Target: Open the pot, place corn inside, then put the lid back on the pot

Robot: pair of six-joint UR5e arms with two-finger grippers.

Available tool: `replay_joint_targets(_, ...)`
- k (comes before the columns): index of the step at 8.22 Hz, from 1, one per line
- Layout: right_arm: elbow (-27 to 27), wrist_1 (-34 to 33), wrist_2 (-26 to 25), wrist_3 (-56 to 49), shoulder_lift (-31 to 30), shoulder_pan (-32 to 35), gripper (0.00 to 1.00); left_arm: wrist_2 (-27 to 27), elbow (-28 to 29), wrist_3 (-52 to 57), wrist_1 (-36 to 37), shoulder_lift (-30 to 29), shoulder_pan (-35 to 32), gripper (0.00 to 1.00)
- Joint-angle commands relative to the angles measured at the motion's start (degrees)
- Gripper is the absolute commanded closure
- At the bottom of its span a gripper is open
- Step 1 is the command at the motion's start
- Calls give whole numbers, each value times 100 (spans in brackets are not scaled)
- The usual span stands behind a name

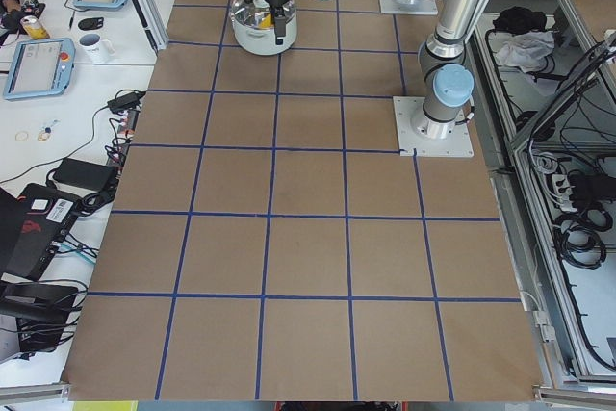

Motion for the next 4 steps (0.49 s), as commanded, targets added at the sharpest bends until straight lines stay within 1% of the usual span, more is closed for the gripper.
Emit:
replay_joint_targets(1, 159, 238, 99, -444, -215, -321, 0, 32, -29, 7, -1, 35, -5, 0)
replay_joint_targets(4, 177, 229, 108, -383, -224, -312, 0, 50, -38, 7, -1, 17, -5, 0)
